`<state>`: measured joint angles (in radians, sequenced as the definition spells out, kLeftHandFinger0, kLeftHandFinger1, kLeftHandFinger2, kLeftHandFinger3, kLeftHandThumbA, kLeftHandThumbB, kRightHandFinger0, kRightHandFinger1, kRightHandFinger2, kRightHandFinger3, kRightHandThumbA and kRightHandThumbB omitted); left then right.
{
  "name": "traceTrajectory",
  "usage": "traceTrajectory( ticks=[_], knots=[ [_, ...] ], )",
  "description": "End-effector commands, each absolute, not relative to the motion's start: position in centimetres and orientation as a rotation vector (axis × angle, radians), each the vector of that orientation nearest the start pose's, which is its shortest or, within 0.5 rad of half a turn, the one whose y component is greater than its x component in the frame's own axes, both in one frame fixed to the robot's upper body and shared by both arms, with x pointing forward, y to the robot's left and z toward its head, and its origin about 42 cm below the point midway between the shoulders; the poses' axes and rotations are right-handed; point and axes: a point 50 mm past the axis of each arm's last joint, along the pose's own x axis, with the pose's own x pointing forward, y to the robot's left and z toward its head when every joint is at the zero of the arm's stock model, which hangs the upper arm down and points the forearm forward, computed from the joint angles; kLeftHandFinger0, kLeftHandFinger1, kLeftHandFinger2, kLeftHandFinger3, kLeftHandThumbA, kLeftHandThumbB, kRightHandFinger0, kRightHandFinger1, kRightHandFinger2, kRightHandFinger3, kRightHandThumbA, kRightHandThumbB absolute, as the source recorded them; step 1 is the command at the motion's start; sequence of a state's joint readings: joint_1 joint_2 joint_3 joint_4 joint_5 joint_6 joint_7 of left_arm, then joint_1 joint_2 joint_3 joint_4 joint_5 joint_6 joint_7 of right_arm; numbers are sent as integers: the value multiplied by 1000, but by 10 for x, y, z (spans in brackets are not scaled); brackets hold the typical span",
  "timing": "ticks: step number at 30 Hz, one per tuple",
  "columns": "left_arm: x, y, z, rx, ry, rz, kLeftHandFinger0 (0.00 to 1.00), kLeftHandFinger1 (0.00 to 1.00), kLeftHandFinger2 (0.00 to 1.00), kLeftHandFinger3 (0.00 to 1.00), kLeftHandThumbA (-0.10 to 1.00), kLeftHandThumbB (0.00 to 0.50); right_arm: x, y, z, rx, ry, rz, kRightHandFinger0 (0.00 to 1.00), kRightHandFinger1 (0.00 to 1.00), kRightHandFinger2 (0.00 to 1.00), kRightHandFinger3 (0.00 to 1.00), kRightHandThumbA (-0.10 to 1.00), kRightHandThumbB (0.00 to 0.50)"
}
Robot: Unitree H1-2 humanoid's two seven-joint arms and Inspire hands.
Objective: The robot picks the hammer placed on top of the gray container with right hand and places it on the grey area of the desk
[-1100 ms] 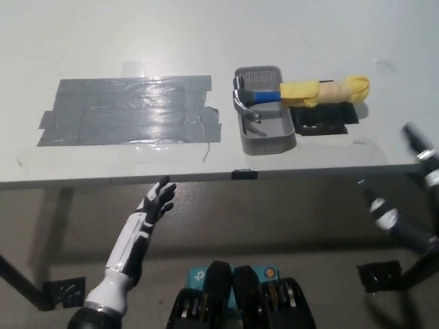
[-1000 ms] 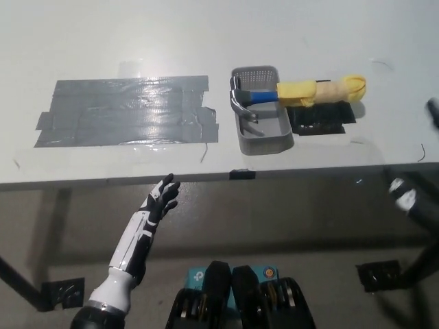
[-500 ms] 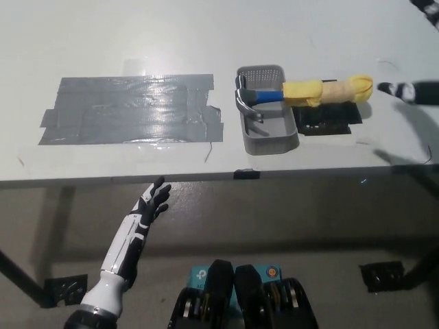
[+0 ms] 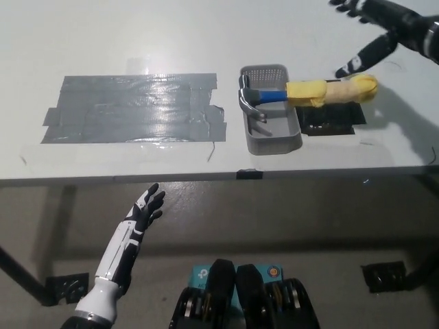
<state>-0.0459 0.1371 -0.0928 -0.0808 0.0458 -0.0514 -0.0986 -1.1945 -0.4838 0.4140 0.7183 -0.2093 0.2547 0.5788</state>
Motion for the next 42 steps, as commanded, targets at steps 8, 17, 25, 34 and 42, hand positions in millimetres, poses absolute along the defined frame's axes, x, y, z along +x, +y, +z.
traceTrajectory(
  ticks=[8, 17, 25, 34, 42],
  knots=[
    [297, 225, 149, 201, -245, -215, 1000, 1000, 1000, 1000, 1000, 161, 582, -194, 454, -1133, 105, 697, 1000, 1000, 1000, 1000, 1000, 237],
    [297, 225, 150, 200, -243, -218, 1000, 1000, 1000, 1000, 1000, 162, 591, -176, 431, -1189, 219, 626, 1000, 1000, 1000, 1000, 1000, 343],
    [293, 226, 148, 202, -237, -213, 1000, 1000, 1000, 1000, 1000, 156, 594, -165, 411, -1290, 229, 632, 1000, 1000, 1000, 1000, 1000, 373],
    [293, 227, 149, 201, -242, -219, 1000, 1000, 1000, 1000, 1000, 161, 598, -166, 405, -1354, 265, 562, 1000, 1000, 1000, 1000, 1000, 375],
    [292, 228, 149, 208, -239, -220, 1000, 1000, 1000, 1000, 1000, 159, 599, -171, 405, -1362, 277, 538, 1000, 1000, 1000, 1000, 1000, 353]
  ],
)
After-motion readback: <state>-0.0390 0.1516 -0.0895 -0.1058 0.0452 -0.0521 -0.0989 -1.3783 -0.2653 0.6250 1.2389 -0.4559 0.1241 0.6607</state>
